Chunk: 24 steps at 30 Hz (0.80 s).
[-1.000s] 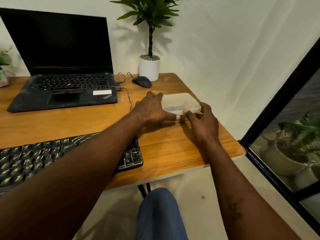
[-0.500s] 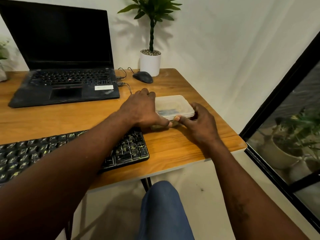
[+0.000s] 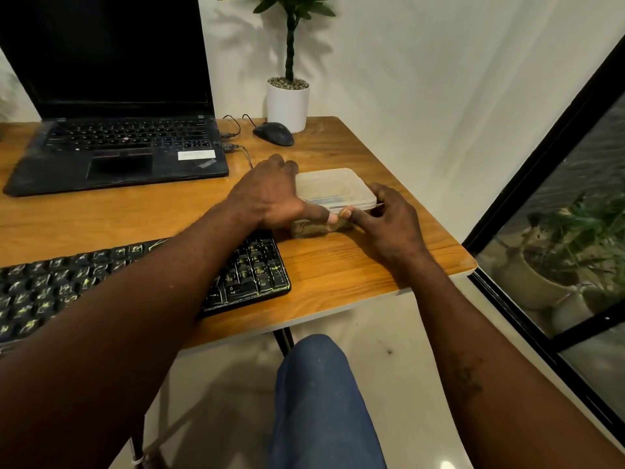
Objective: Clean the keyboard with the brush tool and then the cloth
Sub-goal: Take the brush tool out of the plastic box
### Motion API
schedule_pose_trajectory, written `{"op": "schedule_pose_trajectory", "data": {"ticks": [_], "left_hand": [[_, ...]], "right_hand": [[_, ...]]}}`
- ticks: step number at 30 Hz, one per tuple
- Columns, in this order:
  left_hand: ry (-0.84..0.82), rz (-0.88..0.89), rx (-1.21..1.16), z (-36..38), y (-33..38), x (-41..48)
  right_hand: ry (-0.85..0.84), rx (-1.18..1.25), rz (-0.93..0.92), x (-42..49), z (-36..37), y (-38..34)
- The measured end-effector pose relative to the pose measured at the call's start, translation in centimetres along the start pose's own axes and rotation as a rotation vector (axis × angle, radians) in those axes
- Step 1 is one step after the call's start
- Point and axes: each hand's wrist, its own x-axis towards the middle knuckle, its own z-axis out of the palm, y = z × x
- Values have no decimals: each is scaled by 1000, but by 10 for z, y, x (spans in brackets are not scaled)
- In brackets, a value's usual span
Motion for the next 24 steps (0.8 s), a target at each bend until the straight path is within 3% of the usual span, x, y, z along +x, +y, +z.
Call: {"op": "schedule_pose_trajectory", "data": {"ticks": [7, 11, 15, 24], "left_hand": [[-37, -40, -74, -4, -2, 4], [-56, -78, -254, -17, -3, 5], [-159, -19, -204, -30, -4, 8], [9, -243, -791, -20, -23, 16]], "right_hand": [[18, -1, 11, -2, 0, 0], [23, 22, 35, -3, 0, -2], [34, 37, 53, -4, -1, -6], [21, -10, 60, -4, -2, -9]]}}
